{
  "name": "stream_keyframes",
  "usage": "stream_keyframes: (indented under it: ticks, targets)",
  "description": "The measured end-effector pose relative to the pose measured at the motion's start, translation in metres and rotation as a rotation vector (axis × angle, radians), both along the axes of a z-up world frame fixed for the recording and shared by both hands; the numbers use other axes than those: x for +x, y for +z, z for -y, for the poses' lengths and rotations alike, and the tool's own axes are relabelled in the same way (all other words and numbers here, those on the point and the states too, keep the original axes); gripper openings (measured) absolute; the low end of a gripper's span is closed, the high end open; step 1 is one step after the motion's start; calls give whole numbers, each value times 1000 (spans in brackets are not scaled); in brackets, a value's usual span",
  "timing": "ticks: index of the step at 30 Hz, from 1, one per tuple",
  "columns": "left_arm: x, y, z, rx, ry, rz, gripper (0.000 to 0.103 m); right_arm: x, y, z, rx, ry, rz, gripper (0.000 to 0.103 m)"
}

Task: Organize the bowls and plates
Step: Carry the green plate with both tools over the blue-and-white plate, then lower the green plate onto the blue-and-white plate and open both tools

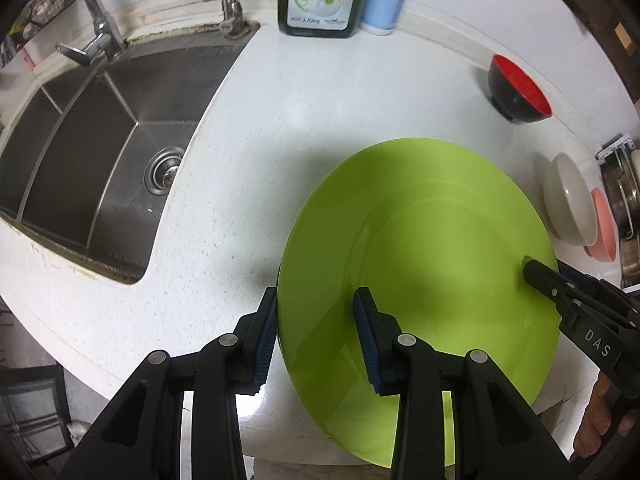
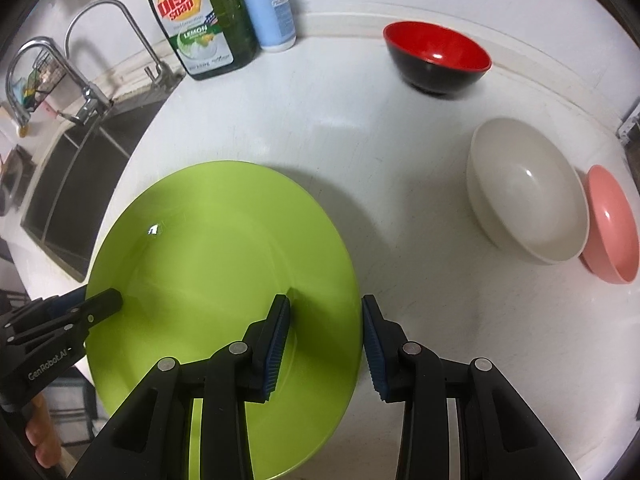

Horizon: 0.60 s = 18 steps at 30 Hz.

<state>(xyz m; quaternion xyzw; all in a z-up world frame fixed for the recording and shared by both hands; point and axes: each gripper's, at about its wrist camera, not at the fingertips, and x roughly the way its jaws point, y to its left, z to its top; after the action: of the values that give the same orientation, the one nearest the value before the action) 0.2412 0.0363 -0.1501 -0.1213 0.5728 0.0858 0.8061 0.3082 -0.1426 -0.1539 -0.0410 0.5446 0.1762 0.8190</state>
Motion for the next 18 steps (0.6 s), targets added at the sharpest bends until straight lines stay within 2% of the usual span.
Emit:
stream_keyframes:
  ticks: [18]
  targets:
    - [4, -22, -4, -6, 35, -41, 37, 6, -17, -10, -37, 60, -24, 39]
